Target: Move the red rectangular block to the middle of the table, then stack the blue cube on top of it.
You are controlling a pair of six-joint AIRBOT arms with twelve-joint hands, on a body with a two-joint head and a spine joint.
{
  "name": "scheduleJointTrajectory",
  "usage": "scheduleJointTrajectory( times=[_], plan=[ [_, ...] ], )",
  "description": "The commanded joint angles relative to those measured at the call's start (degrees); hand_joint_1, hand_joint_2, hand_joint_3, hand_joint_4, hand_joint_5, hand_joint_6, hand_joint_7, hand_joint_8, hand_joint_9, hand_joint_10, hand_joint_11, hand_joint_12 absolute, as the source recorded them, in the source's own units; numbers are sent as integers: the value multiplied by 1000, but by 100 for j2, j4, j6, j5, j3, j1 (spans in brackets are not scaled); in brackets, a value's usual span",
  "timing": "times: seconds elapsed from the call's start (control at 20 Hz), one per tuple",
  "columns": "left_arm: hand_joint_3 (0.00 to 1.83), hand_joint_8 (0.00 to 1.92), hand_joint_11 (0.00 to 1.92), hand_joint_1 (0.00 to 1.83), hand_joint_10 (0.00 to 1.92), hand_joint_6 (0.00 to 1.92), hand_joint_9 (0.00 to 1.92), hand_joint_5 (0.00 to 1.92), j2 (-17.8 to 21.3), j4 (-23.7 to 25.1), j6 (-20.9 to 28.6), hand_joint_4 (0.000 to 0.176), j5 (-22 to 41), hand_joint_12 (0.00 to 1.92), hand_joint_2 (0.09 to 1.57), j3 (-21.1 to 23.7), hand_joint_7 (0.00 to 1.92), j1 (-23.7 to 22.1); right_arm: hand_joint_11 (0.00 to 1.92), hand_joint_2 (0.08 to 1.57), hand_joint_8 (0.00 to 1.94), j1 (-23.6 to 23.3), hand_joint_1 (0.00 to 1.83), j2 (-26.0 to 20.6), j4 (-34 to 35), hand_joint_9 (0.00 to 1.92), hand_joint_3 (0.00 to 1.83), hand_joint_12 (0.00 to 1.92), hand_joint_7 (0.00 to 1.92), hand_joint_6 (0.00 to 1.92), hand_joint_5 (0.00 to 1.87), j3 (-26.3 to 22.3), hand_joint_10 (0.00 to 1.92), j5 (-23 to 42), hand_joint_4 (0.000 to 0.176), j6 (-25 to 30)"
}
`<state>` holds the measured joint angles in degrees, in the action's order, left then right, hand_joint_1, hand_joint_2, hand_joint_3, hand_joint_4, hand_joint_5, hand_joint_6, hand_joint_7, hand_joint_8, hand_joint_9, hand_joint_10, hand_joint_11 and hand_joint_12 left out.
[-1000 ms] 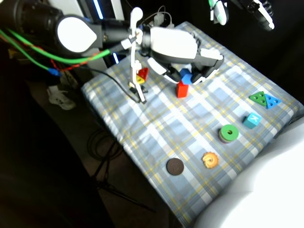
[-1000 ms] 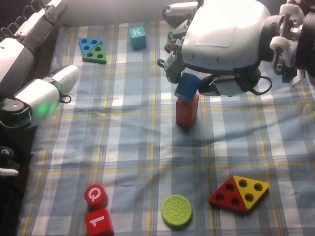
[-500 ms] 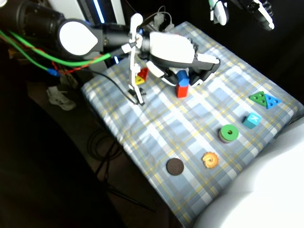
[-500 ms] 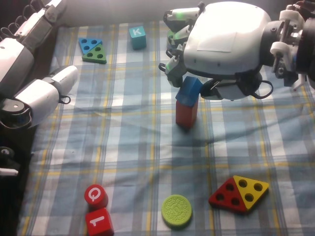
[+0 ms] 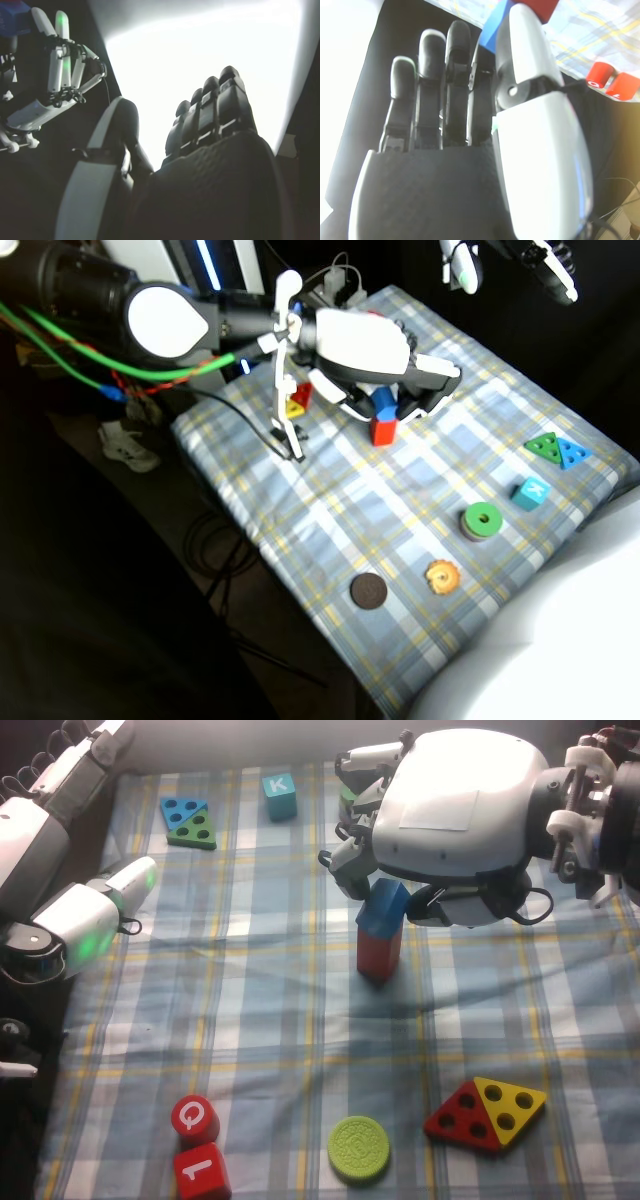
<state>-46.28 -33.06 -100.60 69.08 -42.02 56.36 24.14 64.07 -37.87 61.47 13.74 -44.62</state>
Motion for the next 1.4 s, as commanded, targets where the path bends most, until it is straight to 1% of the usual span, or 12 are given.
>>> scheduleJointTrajectory(
  times=[0.0, 0.05, 0.25, 0.4, 0.45, 0.85, 0.95, 1.05, 1.15, 1.2, 1.25, 1.35],
  plan=[
    [0, 0, 0, 859, 0, 0, 0, 0, -31, 214, 40, 21, 720, 0, 1483, -7, 0, -34, 98, 1206, 1303, -45, 1212, 18, 78, 658, 2, 1850, 919, 1206, 708, 11, 1429, 504, 0, -29],
    [0, 0, 0, 854, 0, 0, 0, 0, -31, 214, 40, 23, 720, 0, 1483, -7, 0, -34, 77, 1215, 1312, -45, 1205, 18, 78, 645, 2, 1852, 908, 1245, 682, 11, 1411, 503, 0, -29],
    [0, 0, 0, 890, 0, 0, 0, 0, -31, 213, 40, 17, 728, 0, 1473, -5, 0, -31, 80, 1204, 1291, -45, 1217, 18, 78, 668, 1, 1854, 929, 1211, 701, 11, 1415, 493, 0, -29],
    [0, 0, 0, 877, 0, 0, 0, 0, -32, 209, 40, 27, 739, 0, 1476, -1, 0, -25, 95, 1216, 1309, -45, 1207, 17, 78, 670, 1, 1850, 910, 1251, 677, 10, 1376, 491, 0, -29],
    [0, 0, 0, 871, 0, 0, 0, 0, -32, 205, 41, 35, 745, 0, 1476, -1, 0, -23, 56, 1218, 1319, -45, 1206, 17, 78, 655, 0, 1870, 902, 1248, 676, 10, 1373, 489, 0, -29],
    [3, 0, 0, 831, 0, 0, 0, 0, -33, 194, 78, 32, 754, 0, 1485, -4, 0, -10, 124, 1210, 1270, -45, 1212, 9, 79, 683, 0, 1852, 926, 1251, 676, 1, 1349, 465, 0, -28],
    [4, 0, 0, 835, 0, 0, 0, 0, -33, 194, 78, 26, 756, 0, 1487, -3, 0, -9, 122, 1217, 1273, -45, 1208, 6, 79, 658, 1, 1852, 918, 1283, 657, -6, 1324, 461, 0, -28],
    [3, 0, 0, 819, 0, 0, 0, 0, -33, 194, 79, 31, 757, 0, 1488, -3, 0, -7, 109, 1215, 1267, -45, 1206, -1, 79, 649, 0, 1862, 918, 1278, 663, -7, 1319, 460, 0, -28],
    [0, 0, 0, 842, 0, 0, 0, 0, -33, 194, 79, 23, 760, 0, 1486, -2, 0, -5, 121, 1214, 1267, -45, 1210, -11, 79, 647, 0, 1859, 922, 1272, 664, -13, 1319, 457, 0, -28],
    [0, 0, 0, 825, 0, 0, 0, 0, -33, 194, 79, 39, 761, 0, 1487, -2, 0, -5, 119, 1216, 1276, -45, 1209, -14, 79, 643, 1, 1866, 917, 1278, 658, -14, 1327, 457, 0, -28],
    [0, 0, 0, 835, 0, 0, 0, 0, -33, 194, 79, 26, 762, 0, 1485, -2, 0, -5, 105, 1221, 1290, -45, 1202, -18, 79, 627, 1, 1878, 905, 1286, 656, -15, 1349, 455, 0, -28],
    [2, 0, 0, 821, 0, 0, 0, 0, -33, 194, 79, 21, 762, 0, 1492, -1, 0, -2, 96, 1235, 1318, -45, 1195, -29, 79, 620, 2, 1886, 887, 1330, 622, -22, 1360, 452, 0, -28]
  ],
)
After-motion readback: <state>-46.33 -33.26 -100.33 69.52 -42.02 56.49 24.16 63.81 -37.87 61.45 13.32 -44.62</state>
